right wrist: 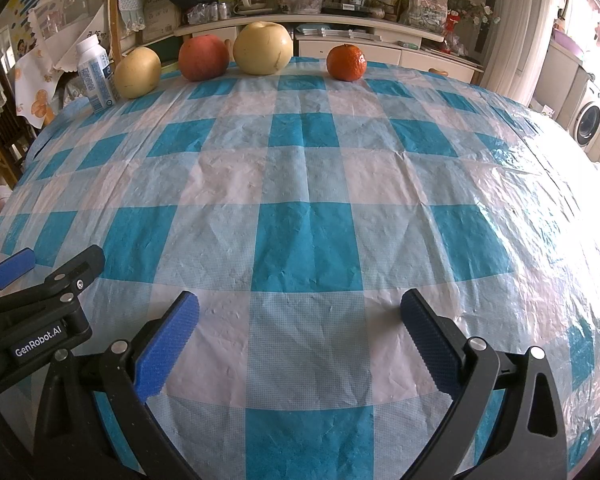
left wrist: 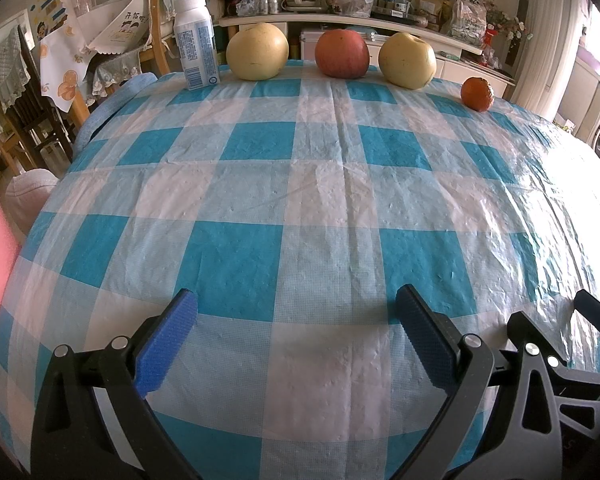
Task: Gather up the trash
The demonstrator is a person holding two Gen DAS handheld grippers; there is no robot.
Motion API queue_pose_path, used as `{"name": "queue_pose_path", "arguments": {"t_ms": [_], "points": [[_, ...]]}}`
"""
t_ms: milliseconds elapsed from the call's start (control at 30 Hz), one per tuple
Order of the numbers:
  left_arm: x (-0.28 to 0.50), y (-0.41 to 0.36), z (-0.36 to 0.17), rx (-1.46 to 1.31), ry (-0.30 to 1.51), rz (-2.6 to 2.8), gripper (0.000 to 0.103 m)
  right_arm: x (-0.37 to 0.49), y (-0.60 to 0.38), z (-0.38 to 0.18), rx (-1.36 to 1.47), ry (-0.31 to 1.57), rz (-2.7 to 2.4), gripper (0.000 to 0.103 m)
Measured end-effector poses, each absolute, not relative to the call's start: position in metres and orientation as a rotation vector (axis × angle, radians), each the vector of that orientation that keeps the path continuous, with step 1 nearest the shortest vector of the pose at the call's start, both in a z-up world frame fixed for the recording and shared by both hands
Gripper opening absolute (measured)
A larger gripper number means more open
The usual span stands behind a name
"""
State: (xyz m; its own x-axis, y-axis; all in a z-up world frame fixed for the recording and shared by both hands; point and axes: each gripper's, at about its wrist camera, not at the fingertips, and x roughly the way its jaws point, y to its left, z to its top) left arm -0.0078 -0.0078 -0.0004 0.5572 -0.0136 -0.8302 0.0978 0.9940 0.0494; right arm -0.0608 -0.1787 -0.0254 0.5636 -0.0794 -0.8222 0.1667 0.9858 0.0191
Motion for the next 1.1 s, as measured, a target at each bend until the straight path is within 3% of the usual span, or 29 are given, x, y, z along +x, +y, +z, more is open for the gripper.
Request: {"name": "queue_pose_path", "arguments": {"t_ms": [1100], "points": [[-0.0059,-0.0102,-0.0003,0.094,0.979,-0.066,0.099,-0.061,-0.1781,-0.0257,0.098,0.962,-0.145,0.099]]}}
